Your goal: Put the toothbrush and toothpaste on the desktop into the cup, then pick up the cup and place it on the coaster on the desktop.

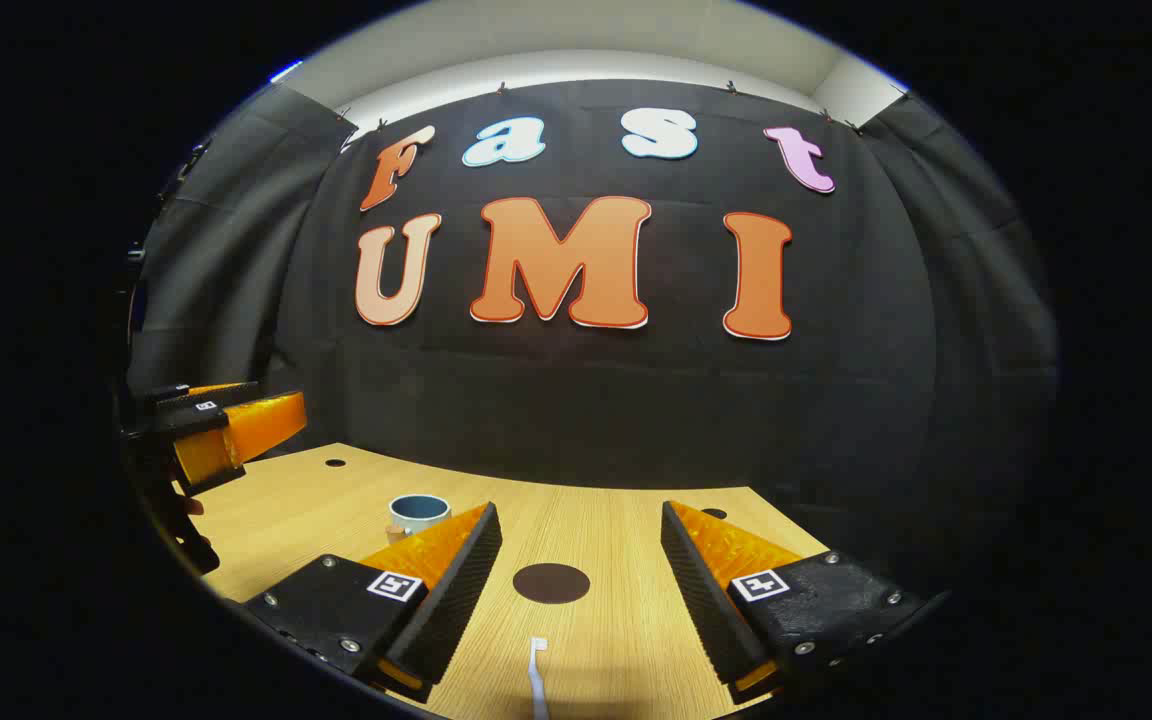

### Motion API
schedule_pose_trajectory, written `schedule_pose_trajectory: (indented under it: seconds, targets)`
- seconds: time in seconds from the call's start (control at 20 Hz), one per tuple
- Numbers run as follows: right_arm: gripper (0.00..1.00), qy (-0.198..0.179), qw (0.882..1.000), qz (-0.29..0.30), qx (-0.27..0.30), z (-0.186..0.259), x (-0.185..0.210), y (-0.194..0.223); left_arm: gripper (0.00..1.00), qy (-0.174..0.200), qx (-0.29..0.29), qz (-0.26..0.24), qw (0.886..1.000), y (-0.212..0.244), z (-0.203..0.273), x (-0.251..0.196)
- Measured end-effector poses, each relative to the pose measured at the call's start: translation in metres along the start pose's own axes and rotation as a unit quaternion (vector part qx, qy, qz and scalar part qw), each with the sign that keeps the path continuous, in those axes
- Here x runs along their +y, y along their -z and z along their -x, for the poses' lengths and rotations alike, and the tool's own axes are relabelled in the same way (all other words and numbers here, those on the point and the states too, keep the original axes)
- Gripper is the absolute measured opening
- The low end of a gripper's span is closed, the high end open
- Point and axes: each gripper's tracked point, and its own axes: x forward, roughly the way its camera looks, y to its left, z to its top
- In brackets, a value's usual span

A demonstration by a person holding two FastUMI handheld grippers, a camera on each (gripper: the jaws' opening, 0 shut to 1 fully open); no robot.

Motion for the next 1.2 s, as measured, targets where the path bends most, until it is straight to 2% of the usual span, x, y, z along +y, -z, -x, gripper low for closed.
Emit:
schedule_pose_trajectory:
  seconds: [0.8,1.2]
  targets:
    - [0.96,-0.004,1.0,-0.001,0.002,0.003,-0.001,-0.001,0.99,0.009,-0.005,0.003,1.0,-0.009,0.004,-0.008]
    - [0.96,-0.004,0.999,-0.006,0.05,0.005,-0.006,0.022,0.99,0.028,0.054,0.023,0.998,0.022,-0.002,-0.015]
